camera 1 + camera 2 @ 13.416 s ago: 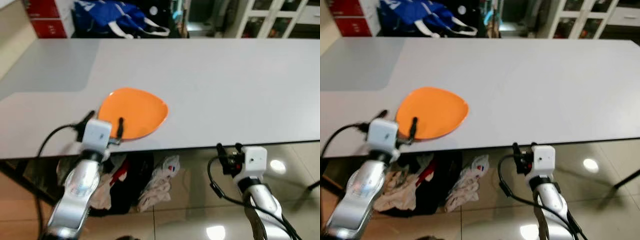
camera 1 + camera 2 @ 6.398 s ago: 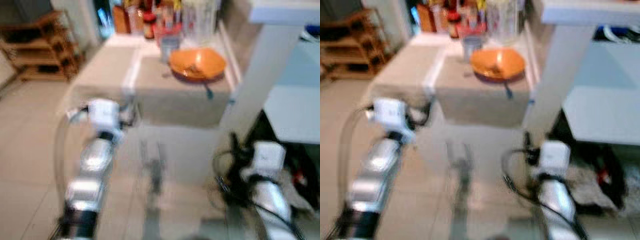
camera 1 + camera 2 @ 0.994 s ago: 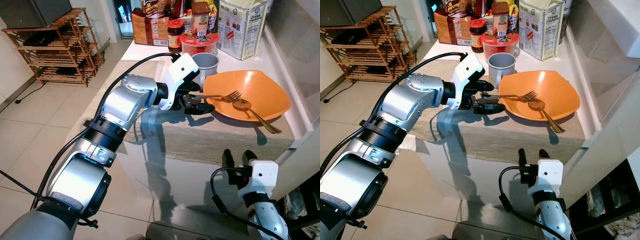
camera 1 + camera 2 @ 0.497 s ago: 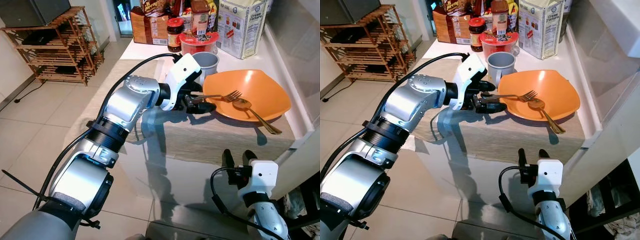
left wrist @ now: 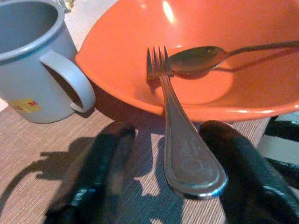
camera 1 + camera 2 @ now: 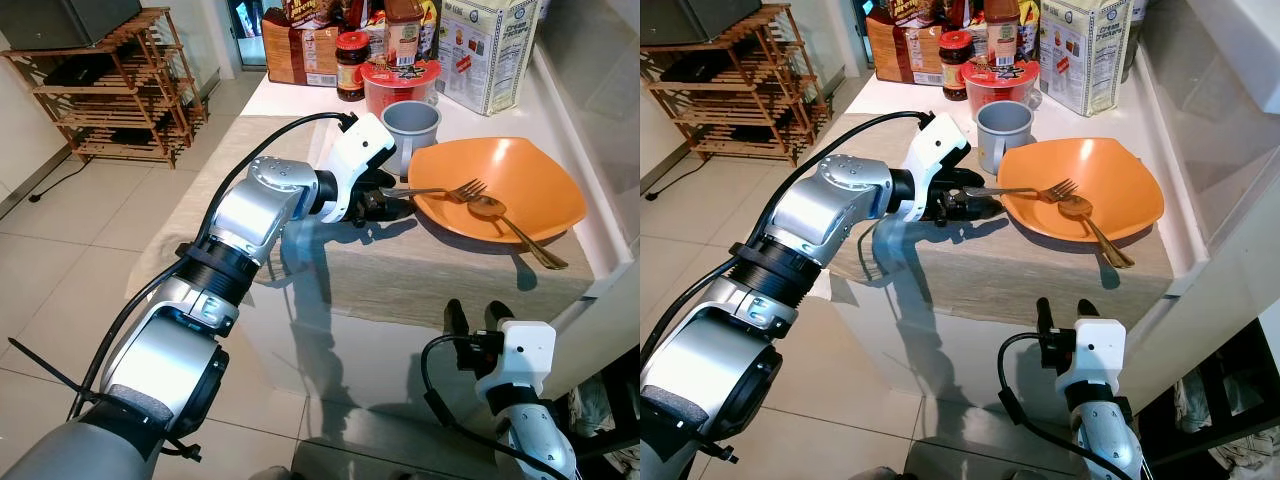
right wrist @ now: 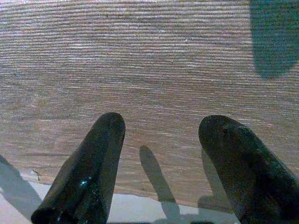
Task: Setting the table
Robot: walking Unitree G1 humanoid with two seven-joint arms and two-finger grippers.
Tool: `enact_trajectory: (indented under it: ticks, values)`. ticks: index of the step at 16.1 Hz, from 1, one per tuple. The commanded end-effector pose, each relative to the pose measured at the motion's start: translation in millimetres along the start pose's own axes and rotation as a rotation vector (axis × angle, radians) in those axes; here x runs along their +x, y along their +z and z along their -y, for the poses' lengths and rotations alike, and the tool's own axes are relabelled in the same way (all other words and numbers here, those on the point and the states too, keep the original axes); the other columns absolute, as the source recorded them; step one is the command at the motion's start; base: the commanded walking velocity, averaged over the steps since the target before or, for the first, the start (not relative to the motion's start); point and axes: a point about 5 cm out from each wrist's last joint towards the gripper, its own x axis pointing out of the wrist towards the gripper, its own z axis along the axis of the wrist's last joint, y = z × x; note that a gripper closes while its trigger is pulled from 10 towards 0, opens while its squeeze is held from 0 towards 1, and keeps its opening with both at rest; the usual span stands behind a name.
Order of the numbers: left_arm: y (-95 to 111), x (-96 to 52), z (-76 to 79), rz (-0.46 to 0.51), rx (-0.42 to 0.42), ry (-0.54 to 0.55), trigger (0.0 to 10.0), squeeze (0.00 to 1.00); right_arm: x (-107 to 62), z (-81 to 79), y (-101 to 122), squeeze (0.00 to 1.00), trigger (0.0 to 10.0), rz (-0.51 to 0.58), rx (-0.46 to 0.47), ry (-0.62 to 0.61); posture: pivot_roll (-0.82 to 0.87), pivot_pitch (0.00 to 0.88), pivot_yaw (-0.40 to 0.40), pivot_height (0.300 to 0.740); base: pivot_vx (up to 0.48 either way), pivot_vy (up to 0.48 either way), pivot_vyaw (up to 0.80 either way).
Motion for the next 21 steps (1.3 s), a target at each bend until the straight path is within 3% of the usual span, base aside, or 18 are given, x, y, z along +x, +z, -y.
enact_trajectory:
  ticks: [1,11,15,19,21]
  values:
    - [5,-3.2,-4.8,0.013,0.009,0.023,0.0,0.0,2.5,-2.4,1,0.0,10.0,-0.003,-0.006,0.01,-0.09,0.05,0.106,0.74,0.0,0.0,0.0]
    - [4,-4.5,-2.5,0.025,0.01,0.021,0.0,0.0,4.0,-3.8,0,0.0,10.0,-0.014,-0.005,0.012,-0.09,0.046,0.104,0.74,0.0,0.0,0.0]
    - [10,-9.2,0.1,0.085,0.001,0.016,0.0,0.0,3.8,-3.1,-1,0.0,10.0,-0.022,-0.005,0.015,-0.09,0.045,0.098,0.74,0.0,0.0,0.0]
    - [37,-24.4,-9.2,0.266,0.013,0.102,0.0,0.0,4.0,-3.7,-3,0.0,10.0,-0.028,-0.007,0.021,-0.08,0.036,0.096,0.74,0.0,0.0,0.0]
    - [52,-42.2,-13.1,0.418,0.028,0.183,0.0,0.0,4.3,-4.1,-5,0.0,10.0,-0.033,-0.007,0.026,-0.08,0.03,0.092,0.74,0.0,0.0,0.0]
